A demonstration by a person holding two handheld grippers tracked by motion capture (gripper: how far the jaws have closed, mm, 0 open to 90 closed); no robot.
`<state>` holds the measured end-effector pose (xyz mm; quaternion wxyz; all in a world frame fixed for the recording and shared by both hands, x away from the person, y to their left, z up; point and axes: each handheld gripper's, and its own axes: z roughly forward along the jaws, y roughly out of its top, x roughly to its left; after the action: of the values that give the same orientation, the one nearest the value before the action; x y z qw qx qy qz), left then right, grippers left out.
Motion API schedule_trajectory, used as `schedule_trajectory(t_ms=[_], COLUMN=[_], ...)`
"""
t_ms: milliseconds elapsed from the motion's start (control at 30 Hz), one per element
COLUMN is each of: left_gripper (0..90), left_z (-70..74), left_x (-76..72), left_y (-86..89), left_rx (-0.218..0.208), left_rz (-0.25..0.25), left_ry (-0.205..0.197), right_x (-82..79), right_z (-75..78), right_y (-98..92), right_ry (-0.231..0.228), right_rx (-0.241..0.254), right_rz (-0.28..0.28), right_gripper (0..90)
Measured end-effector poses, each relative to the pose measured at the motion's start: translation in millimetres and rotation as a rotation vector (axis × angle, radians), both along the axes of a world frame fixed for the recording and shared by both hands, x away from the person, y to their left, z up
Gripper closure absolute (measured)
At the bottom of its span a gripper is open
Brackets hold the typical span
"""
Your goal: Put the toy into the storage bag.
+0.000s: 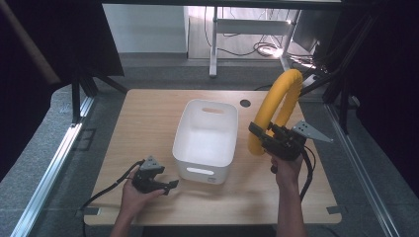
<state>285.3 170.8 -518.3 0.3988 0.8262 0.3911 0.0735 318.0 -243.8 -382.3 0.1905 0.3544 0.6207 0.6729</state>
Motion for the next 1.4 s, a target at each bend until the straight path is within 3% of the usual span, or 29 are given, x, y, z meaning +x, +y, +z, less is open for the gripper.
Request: schedule_trajectory(t_ms=[33,100,367,800,1400], left_gripper=[19.9,19.8,19.8,19.4,19.4], left_z=[1.7,1.6,1.7,-0.4,-1.8], left_x=[-0.5,-0.4,0.0,0.6,1.1], left_y=[0.5,1.3,1.6,0.5,-0.6], left_rx=[-0.020,0.000,0.004,0.015,0.015], left_rz=[-0.002,0.002,0.007,0.003,-0.003], left_ry=[-0.002,-0.003,-0.012,-0.005,0.005], right_x=[-2.1,-3.4,-11.0,-12.0,-16.2], right_z=[-0.1,0.5,6.6,13.3,35.5], right_y=[2.0,3.3,10.1,24.9,38.7], right_ry=[-0.010,-0.021,-0.079,-0.108,-0.166], right_rx=[0.012,0.008,-0.012,-0.033,-0.055], right_rz=[-0.011,-0.019,-0.070,-0.073,-0.085], right_gripper=[50.6,50.6,50.6,50.5,50.4])
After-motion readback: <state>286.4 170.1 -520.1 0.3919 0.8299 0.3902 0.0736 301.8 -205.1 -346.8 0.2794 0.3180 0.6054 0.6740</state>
